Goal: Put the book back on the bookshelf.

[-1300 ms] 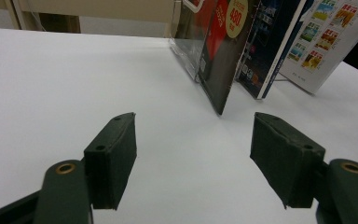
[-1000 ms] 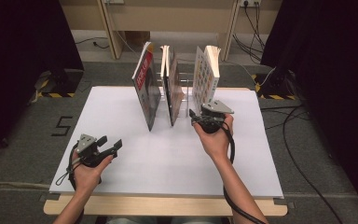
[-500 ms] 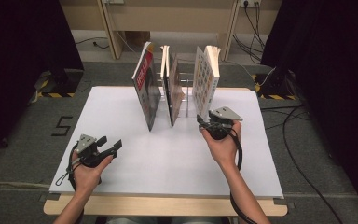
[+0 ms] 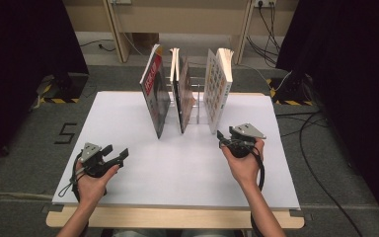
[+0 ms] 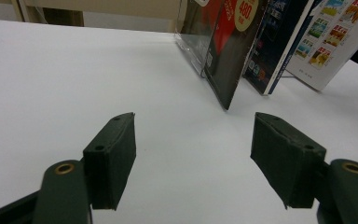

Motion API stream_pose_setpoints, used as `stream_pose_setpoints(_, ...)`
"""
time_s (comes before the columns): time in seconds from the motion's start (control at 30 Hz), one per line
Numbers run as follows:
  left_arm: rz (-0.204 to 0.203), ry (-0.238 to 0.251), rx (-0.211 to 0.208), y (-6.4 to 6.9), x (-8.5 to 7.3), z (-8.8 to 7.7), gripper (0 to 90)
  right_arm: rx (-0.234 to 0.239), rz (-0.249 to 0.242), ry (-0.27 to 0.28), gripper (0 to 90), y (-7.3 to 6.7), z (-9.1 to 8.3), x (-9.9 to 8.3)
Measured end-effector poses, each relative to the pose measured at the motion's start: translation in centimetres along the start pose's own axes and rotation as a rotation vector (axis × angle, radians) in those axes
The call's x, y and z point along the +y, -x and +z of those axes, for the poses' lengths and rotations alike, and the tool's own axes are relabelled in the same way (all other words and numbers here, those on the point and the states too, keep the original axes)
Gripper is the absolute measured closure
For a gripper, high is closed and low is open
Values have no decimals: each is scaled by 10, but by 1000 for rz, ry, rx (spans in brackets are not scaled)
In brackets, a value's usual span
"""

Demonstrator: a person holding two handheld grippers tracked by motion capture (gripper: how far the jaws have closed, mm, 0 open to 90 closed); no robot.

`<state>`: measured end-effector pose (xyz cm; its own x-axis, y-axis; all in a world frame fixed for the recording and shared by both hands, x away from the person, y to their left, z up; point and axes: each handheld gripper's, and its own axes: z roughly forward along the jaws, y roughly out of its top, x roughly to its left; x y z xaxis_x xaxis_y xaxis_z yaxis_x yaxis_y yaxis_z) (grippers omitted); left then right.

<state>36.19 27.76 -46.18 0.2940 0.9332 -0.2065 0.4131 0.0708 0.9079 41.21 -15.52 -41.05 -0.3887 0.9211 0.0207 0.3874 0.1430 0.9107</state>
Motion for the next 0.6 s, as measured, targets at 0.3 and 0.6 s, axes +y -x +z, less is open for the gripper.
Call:
stream_pose_setpoints(0.3,-2,-8,4,-1,-3,1,301,-30,21,-20,500,12,-11,-25)
stream_pose_setpoints(0.6,0,-14,5,-1,-5,1,301,-55,49,-45,500,22,-18,-52)
